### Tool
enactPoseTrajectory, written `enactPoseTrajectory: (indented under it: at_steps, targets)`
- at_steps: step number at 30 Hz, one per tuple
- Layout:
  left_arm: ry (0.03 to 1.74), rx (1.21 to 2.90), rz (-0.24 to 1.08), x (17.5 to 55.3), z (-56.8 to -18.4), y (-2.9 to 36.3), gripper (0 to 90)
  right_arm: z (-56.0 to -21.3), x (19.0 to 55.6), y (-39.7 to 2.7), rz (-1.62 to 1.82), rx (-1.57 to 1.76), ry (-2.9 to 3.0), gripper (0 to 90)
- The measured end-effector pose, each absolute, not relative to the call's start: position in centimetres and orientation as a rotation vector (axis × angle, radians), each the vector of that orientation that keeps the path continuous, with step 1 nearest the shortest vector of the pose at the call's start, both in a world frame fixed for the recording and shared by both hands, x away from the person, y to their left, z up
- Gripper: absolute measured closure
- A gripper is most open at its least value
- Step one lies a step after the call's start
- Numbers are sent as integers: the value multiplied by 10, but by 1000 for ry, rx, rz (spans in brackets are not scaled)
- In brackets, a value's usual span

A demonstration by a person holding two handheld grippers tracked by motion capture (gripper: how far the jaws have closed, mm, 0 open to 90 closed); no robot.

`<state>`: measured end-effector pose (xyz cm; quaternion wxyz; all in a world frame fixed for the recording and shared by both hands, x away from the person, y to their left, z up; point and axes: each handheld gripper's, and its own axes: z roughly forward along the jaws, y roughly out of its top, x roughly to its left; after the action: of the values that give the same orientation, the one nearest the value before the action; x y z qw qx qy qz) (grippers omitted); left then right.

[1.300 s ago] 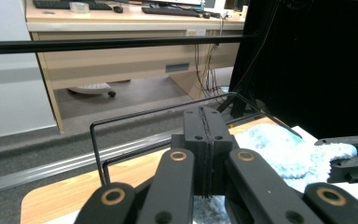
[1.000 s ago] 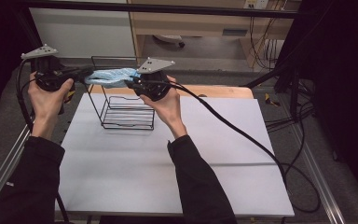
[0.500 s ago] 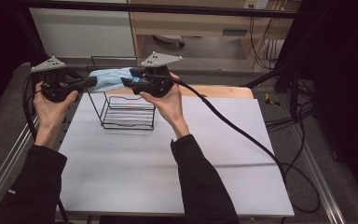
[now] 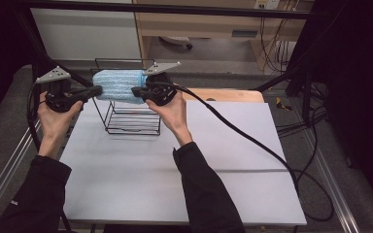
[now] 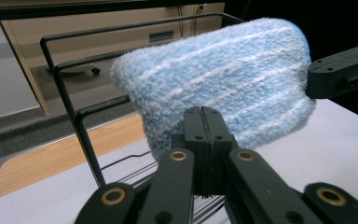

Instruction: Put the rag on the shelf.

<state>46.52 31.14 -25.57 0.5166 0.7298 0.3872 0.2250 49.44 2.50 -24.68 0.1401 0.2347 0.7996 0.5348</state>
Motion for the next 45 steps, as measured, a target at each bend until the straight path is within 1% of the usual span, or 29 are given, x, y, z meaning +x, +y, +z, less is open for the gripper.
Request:
enactPoseTrajectory:
  at_steps: [13,20,23,31,40,43,45]
  targets:
    - [948,1737,581,475,-269,305,899,-268,502,24,1521,689,2244,900]
    - [950,1730,587,475,-269,305,896,-269,501,25,1524,677,2232,892]
    - [946,1722,573,470,-267,307,855,-266,498,23,1538,664,2223,875]
    - [949,1719,556,460,-256,310,743,-255,490,17,1583,651,2214,777]
    - [946,1731,586,453,-244,308,624,-243,485,9,1609,657,2185,650]
    - [947,1734,602,451,-240,308,569,-238,483,5,1622,663,2175,568]
    - [946,1733,608,450,-238,308,537,-235,482,2,1628,669,2170,530]
